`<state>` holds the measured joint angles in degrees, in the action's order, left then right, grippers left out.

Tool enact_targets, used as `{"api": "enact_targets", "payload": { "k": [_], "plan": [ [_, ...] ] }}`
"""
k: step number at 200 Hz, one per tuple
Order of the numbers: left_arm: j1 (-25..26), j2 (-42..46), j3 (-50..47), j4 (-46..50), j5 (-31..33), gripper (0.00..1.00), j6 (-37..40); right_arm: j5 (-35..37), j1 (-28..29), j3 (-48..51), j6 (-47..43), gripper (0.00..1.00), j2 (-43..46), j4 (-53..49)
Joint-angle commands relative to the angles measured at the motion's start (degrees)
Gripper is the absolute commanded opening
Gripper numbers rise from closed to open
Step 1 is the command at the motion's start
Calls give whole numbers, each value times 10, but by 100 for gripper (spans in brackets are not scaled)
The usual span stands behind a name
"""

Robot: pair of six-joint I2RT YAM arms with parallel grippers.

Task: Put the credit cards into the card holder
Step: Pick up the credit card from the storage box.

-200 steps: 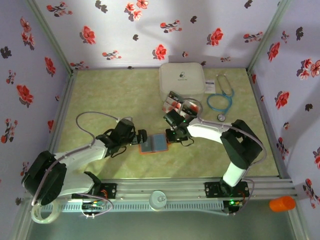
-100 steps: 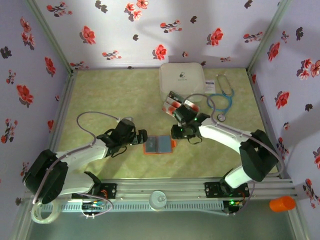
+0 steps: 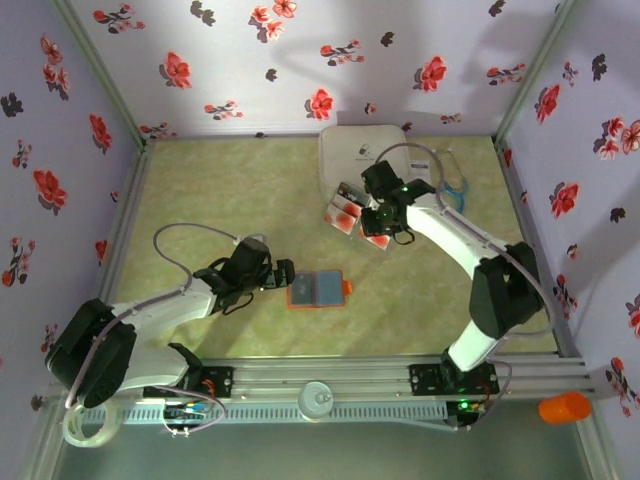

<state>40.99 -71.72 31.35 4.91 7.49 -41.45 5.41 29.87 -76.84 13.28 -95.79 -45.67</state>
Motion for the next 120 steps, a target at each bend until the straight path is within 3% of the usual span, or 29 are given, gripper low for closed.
{"api": "enact_targets", "payload": {
  "k": [1,120],
  "plan": [
    [3,7,-4,9,13,100,9,31,0,-32,-39,38,-25,-43],
    [3,8,-8,7,15,100,7,46,1,-64,-62,30,-95,-42]
  ]
}}
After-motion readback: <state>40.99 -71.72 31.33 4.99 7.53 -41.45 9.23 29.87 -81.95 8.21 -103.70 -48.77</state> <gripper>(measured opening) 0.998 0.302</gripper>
